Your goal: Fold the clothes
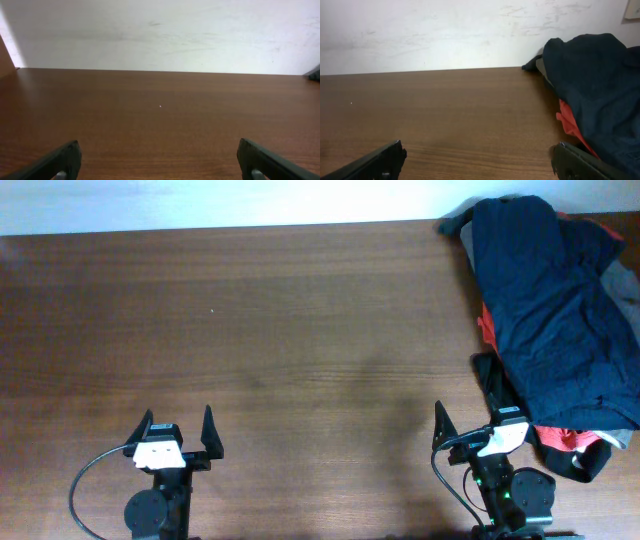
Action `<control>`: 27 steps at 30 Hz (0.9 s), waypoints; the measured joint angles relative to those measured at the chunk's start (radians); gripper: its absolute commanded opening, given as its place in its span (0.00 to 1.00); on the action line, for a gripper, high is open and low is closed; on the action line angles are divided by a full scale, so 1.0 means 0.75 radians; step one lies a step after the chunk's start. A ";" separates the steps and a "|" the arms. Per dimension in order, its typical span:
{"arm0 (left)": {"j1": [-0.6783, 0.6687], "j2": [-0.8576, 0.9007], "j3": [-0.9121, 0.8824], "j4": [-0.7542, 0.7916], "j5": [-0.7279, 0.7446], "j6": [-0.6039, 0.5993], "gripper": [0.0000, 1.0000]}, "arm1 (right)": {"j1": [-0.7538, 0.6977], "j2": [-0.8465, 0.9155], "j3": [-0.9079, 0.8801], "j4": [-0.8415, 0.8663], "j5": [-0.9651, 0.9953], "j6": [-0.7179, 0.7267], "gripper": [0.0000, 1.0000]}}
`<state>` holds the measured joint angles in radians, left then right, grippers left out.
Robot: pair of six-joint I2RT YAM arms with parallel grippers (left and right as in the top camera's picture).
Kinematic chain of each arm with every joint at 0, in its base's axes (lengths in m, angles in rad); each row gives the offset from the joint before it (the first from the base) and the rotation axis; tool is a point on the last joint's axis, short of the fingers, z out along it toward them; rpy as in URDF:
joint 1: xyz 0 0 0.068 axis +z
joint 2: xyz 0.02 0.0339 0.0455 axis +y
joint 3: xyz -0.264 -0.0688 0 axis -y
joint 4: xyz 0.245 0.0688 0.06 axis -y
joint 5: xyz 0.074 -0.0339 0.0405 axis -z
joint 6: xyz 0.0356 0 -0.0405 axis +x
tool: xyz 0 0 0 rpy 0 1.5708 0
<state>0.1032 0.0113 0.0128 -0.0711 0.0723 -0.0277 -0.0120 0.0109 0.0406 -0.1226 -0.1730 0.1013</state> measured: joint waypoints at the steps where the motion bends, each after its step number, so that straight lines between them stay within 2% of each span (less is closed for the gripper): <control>1: 0.000 0.000 0.000 0.000 0.000 0.000 0.99 | 0.000 0.000 0.000 0.001 0.000 -0.001 0.99; 27: 0.000 0.000 0.000 0.013 0.003 0.000 0.99 | 0.000 0.000 0.000 0.001 0.000 -0.001 0.99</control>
<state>0.1032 0.0113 0.0128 -0.0616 0.0746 -0.0277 -0.0120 0.0109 0.0406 -0.1223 -0.1730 0.1009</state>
